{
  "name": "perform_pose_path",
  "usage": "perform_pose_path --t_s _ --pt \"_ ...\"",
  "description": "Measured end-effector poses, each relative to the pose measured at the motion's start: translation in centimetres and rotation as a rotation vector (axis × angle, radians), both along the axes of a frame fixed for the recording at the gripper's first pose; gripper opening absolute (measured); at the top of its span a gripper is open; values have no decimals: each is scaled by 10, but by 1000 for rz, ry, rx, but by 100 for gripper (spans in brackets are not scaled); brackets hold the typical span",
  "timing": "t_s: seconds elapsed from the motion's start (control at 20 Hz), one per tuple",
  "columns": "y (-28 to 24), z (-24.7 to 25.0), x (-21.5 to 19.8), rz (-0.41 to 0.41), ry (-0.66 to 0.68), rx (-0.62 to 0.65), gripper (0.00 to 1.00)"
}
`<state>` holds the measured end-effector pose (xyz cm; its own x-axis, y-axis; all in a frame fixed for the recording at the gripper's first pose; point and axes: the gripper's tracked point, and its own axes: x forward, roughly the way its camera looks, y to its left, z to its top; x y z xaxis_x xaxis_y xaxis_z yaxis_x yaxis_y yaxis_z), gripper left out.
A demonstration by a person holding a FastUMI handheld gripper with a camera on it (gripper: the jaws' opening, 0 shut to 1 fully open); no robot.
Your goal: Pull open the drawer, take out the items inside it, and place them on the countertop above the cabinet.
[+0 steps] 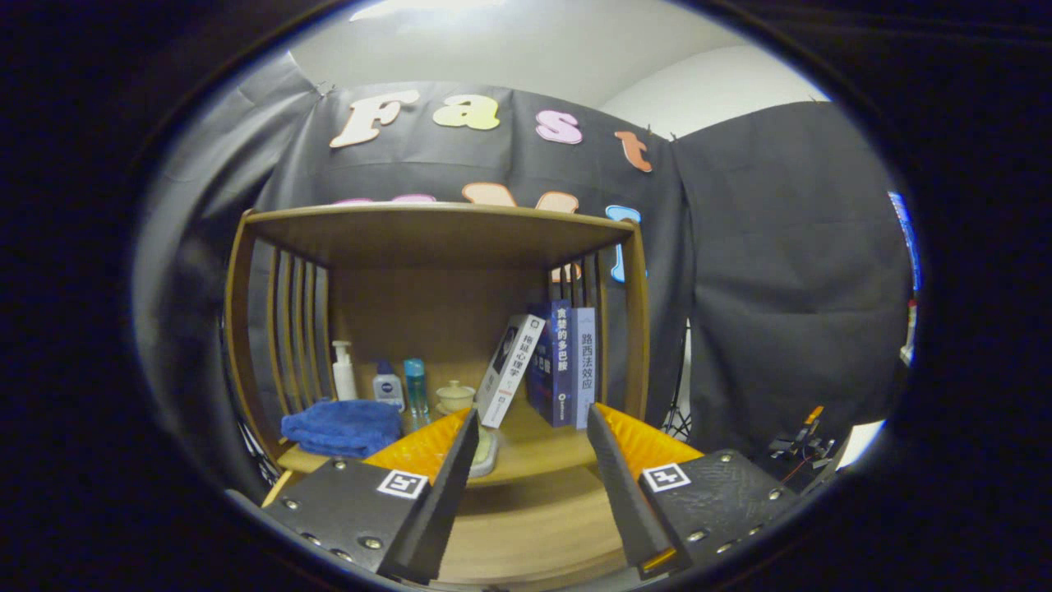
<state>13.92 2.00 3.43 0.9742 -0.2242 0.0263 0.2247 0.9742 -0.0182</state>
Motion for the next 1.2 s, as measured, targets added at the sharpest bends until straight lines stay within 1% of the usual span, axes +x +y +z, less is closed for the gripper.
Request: perform_pose_path --t_s 0.25,0.4,0.5,0.65,0.7,0.9,1.2 --pt "16 -15 -26 60 -28 3 80" --pt "15 -25 -44 43 -48 22 80" --pt "19 -31 -56 58 -62 38 80" --pt "19 -47 -72 51 -59 48 80" --pt "23 -52 -76 60 -57 49 80" --pt "30 -68 -88 80 -51 57 80" --pt "36 -99 -91 106 15 78 80"
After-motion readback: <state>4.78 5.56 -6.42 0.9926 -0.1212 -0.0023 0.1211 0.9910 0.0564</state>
